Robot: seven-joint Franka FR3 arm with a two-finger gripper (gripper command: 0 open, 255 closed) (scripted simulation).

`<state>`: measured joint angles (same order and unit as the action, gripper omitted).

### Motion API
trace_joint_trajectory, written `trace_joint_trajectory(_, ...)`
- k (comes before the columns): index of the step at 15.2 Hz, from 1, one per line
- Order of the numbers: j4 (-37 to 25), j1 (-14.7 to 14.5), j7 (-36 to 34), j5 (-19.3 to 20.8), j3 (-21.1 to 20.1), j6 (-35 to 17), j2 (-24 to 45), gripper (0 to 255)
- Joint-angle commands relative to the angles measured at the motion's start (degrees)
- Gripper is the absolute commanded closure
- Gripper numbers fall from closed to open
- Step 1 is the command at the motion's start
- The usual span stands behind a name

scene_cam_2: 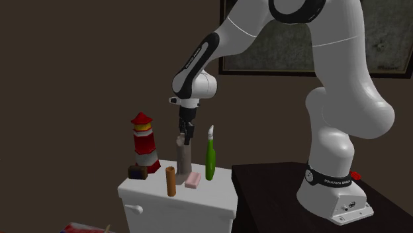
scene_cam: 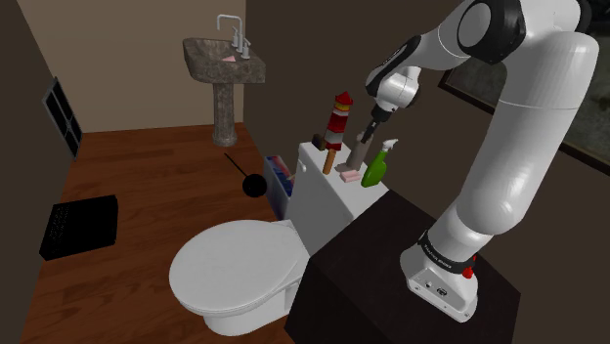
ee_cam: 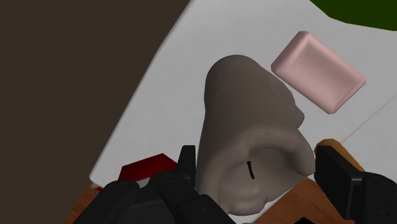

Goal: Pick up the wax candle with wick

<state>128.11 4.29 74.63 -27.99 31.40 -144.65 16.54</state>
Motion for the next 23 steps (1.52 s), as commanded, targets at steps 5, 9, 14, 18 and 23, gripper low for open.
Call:
trace_joint_trajectory(5, 0.1, 0.0, 0.0, 0.0, 0.0, -0.1, 0.0, 255)
trace_joint_trajectory(9, 0.0, 0.0, 0.1, -0.1, 0.0, 0.0, 0.1, 255)
trace_joint_trajectory(14, -0.2, -1.3, -3.0, 3.9, 1.8, 2.6, -3.3, 255)
trace_joint_trajectory(18, -0.6, -2.1, -5.4, 7.0, 3.0, 4.9, -5.8, 255)
trace_joint_trajectory(23, -1.4, -2.9, -8.2, 10.5, 4.0, 7.8, -8.9, 255)
